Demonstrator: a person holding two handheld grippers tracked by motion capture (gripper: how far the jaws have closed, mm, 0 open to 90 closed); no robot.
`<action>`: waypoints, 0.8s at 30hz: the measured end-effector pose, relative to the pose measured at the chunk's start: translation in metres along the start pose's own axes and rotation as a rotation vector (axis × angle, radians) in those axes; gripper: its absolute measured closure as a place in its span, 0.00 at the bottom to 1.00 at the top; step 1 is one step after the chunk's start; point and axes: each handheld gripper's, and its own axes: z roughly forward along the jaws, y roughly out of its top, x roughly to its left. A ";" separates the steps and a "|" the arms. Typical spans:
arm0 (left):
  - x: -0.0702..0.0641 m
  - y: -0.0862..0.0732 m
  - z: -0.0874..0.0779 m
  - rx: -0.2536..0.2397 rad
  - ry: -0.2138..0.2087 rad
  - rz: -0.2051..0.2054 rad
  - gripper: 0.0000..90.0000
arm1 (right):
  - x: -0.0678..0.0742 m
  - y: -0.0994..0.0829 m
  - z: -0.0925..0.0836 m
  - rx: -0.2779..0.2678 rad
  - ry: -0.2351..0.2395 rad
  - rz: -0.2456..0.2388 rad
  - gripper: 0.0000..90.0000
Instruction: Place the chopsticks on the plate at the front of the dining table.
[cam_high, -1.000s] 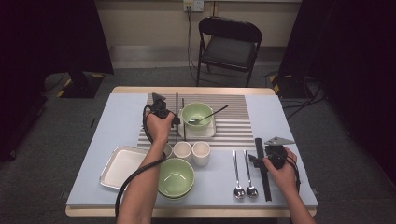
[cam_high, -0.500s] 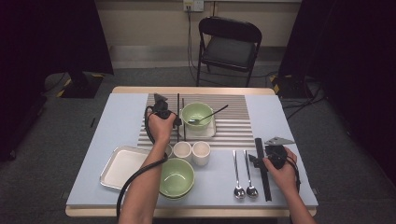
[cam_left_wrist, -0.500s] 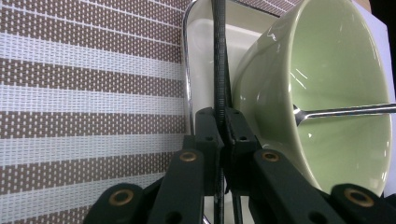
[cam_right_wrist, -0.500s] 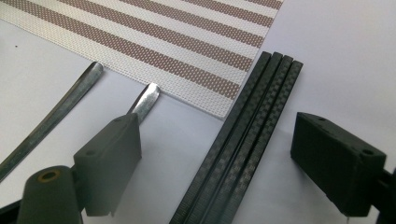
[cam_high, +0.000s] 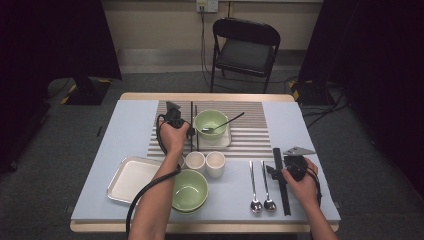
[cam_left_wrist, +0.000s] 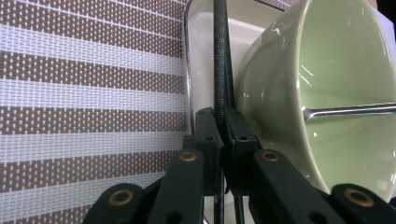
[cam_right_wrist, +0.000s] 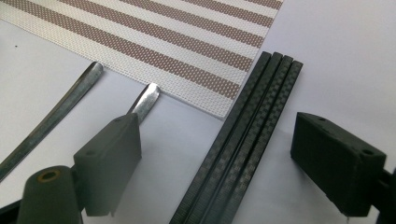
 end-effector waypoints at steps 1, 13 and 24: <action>0.000 0.000 0.000 0.003 0.001 0.002 0.96 | 0.000 0.000 0.000 0.001 0.000 0.000 0.17; 0.000 -0.001 0.001 0.014 0.001 -0.004 0.96 | 0.000 0.000 0.000 0.001 0.000 0.001 0.17; -0.001 -0.001 0.001 0.010 0.004 -0.016 0.95 | 0.000 0.000 0.000 0.000 0.000 0.000 0.17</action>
